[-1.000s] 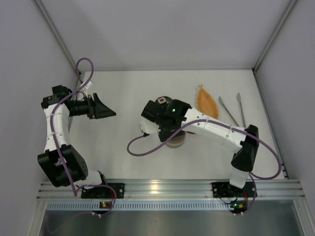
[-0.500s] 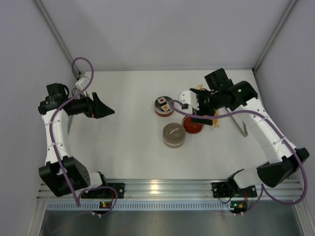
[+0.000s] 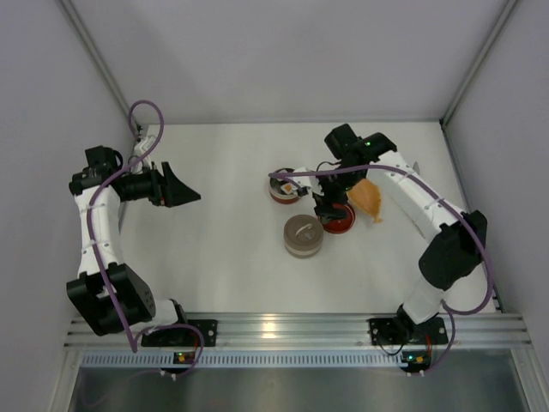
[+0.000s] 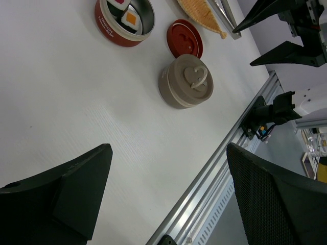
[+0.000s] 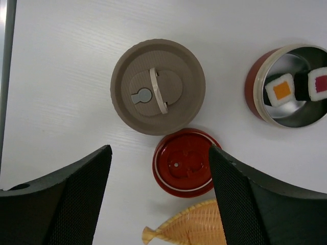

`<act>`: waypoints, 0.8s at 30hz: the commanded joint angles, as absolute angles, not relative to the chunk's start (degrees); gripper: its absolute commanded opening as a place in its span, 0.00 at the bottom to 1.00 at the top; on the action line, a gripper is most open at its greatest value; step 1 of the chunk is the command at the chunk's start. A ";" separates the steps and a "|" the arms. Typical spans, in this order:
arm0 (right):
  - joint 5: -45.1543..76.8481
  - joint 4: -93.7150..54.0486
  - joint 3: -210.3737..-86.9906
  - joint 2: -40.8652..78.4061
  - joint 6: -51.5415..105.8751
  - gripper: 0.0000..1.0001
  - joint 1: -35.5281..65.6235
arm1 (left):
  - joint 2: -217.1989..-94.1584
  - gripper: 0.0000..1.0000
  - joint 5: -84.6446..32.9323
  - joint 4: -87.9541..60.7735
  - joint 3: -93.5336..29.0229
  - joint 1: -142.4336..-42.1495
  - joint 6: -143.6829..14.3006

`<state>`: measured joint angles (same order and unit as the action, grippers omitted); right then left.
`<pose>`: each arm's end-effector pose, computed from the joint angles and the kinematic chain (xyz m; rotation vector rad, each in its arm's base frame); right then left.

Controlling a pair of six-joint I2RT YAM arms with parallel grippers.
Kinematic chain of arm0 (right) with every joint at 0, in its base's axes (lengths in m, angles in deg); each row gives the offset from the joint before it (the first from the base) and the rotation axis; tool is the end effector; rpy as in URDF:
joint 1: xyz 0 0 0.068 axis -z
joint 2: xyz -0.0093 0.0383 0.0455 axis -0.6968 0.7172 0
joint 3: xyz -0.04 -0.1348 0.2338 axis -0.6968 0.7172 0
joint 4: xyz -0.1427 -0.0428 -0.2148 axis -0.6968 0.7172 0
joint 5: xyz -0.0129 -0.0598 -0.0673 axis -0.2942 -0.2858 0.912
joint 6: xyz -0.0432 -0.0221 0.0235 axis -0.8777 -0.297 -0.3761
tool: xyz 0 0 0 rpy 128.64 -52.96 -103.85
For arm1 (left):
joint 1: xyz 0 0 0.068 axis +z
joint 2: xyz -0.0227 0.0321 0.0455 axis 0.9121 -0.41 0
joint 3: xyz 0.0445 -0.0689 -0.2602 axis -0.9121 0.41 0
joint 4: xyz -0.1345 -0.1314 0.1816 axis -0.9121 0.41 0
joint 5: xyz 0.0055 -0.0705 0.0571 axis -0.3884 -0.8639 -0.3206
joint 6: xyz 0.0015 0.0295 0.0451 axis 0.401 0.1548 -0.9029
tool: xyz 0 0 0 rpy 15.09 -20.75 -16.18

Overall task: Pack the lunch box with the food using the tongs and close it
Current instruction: Adjust the box lid on the packing box.

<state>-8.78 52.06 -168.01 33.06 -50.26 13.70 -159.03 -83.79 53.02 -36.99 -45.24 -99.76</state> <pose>0.2669 0.1791 0.3350 -2.0918 1.5743 0.5758 0.2461 0.0574 0.3435 0.3422 2.1062 -1.1116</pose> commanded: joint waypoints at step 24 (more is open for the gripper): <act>-0.42 40.31 -161.30 41.49 -56.29 0.52 2.25 | -160.87 0.98 -85.97 53.73 -35.06 -44.96 -103.60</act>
<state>-0.98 43.67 -162.15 40.78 -54.21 3.62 -161.22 -84.14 53.09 -35.37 -45.24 -101.07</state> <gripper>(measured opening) 0.523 0.984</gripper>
